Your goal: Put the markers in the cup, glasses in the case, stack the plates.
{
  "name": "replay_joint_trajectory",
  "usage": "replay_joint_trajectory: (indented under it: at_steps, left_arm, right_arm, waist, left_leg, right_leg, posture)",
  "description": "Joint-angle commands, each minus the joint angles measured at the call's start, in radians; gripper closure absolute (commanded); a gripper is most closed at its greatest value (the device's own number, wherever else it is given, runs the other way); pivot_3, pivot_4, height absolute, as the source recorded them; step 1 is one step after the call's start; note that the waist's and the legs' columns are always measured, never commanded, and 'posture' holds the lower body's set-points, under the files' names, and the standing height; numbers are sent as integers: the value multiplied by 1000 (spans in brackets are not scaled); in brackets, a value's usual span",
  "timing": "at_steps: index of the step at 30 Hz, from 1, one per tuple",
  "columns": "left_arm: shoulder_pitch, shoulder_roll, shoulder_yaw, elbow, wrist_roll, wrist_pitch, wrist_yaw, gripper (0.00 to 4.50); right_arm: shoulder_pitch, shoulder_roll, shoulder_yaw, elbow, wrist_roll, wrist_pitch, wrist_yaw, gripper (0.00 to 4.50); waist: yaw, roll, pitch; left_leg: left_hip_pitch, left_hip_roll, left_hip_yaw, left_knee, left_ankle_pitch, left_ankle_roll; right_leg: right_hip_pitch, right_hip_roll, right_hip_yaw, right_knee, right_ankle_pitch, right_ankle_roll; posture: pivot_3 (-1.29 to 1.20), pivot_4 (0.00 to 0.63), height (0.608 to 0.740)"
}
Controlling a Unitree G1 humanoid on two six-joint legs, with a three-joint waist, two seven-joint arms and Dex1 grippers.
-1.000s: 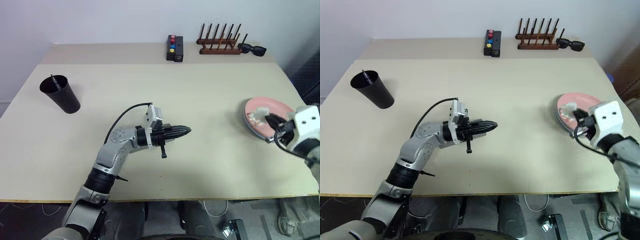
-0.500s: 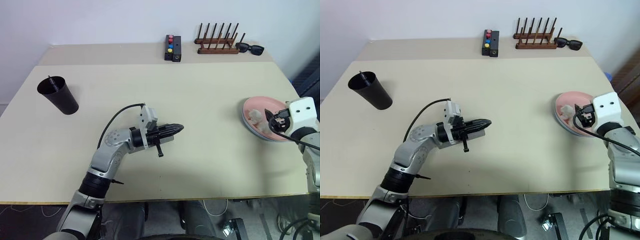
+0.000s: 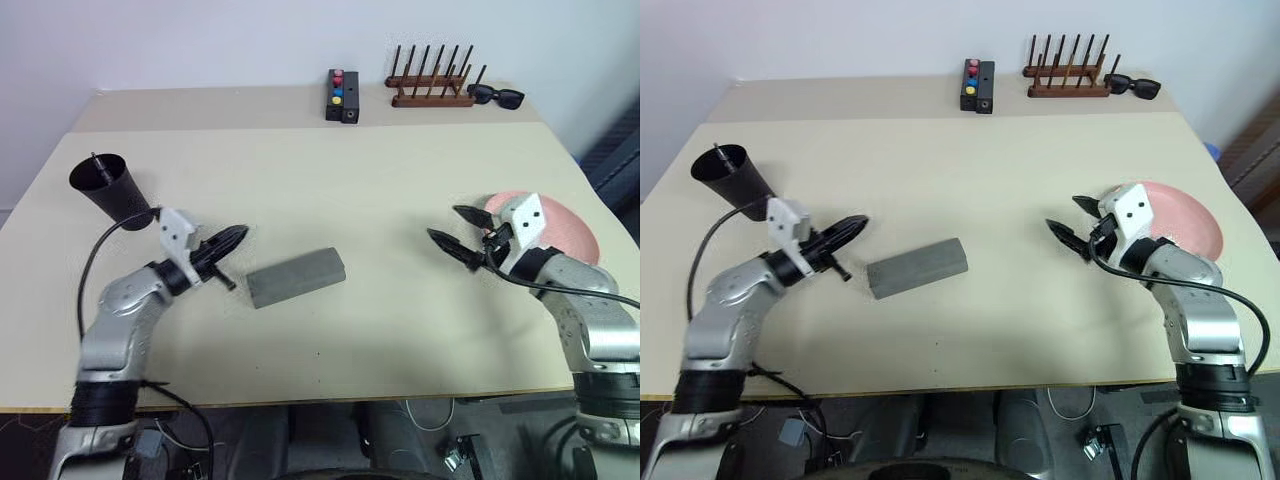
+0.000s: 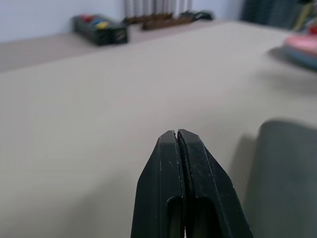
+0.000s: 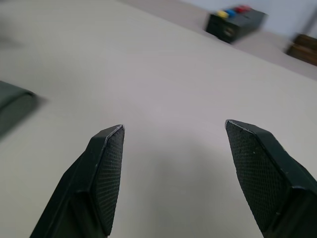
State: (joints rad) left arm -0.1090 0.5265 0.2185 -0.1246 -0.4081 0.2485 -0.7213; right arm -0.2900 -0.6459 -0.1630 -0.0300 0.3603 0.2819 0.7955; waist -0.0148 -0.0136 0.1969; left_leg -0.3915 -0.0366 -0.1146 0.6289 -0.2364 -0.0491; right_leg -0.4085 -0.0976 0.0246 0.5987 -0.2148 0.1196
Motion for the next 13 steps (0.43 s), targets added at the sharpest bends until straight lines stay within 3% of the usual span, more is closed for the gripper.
replay_joint_trajectory:
  at_steps: [1,13]
  left_arm:
    - [62,19,74,-100,-12,-1,39,4500]
    - [173,13,120,-197,-21,17,122,4500]
  right_arm:
    - [-61,12,18,66,-2,-33,33,1204]
    - [-193,53,87,236,-37,-97,106,1204]
  waist:
    - [4,0,0]
    - [0,0,0]
  left_leg:
    - [0,0,0,0,0,0]
    - [0,0,0,-1,0,0]
  right_leg:
    - [0,0,0,0,0,0]
    - [-1,0,-1,1,0,0]
  posture:
    - [0,150,739]
    - [0,150,739]
